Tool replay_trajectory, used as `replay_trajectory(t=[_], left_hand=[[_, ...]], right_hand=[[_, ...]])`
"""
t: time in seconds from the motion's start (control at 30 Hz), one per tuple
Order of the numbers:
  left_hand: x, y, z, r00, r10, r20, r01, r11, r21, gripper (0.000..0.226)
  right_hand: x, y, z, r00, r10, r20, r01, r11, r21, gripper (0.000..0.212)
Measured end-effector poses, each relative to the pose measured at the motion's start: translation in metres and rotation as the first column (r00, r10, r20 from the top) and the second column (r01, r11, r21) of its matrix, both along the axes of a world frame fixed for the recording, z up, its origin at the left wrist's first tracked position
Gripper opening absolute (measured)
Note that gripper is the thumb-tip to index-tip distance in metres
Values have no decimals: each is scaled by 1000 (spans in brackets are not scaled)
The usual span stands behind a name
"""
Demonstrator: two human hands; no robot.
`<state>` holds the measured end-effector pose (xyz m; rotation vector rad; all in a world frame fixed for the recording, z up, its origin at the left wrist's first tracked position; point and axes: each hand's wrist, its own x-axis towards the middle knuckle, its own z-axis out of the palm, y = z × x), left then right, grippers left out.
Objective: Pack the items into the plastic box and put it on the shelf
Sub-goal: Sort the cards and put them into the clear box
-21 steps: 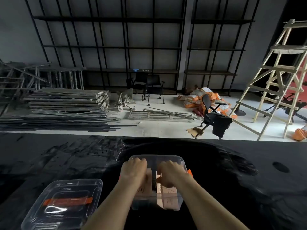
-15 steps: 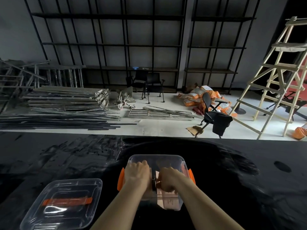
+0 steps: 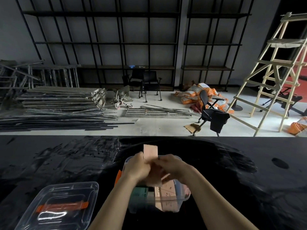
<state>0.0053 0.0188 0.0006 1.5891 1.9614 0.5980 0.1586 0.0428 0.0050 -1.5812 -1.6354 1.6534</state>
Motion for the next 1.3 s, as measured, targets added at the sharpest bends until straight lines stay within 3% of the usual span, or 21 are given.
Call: replay_trajectory(t=[0.07,0.13,0.17,0.27,0.43,0.53,0.7,0.77,0.87,0.97,1.07,1.13,1.17,1.23,1.3], left_hand=[[6,1,5,979,-15,202,8,999,32,39],[13,2,4,958,-21,285,22,1000,0,42],[15,2,1,975,-23,223,28,999,-21,43],[19,-3,-16,977,-80,-195,68,995,-72,41],[37,-16,-40,897,-152,-416,94,983,-155,73],[41,-9,-40,907,-81,-414,36,993,-115,70],[19,-2,-14,927,23,-375,-49,997,-60,35],[8,2,1,960,73,-269,-81,996,-20,30],[4,10,21,990,143,16,-143,987,72,24],[20,16,32,931,86,354,-153,974,165,19],[34,14,31,890,-17,456,-94,971,220,18],[37,11,23,877,-29,479,-56,985,161,24],[38,10,17,901,-19,433,-24,995,94,27],[46,6,4,986,-107,125,121,986,-114,31],[59,0,-6,949,-301,-96,252,904,-346,42]], right_hand=[[4,1,5,980,-117,-162,123,992,30,23],[8,3,6,967,-199,-158,224,962,157,16],[10,5,6,954,-259,-152,287,935,210,17],[20,12,7,874,-445,-194,480,852,209,18],[23,11,7,838,-519,-171,543,823,167,22],[21,10,5,821,-530,-213,557,826,92,21],[22,15,7,787,-563,-251,578,816,-17,19],[23,20,8,783,-558,-275,563,823,-68,20],[17,21,9,787,-536,-307,528,841,-116,21],[9,24,9,746,-564,-354,538,824,-178,35],[13,23,14,703,-580,-412,548,810,-206,28],[26,24,18,694,-592,-410,596,792,-133,26],[34,26,20,672,-619,-406,639,762,-105,27],[46,29,22,629,-660,-411,688,718,-99,27],[52,27,24,652,-657,-379,680,728,-93,26]])
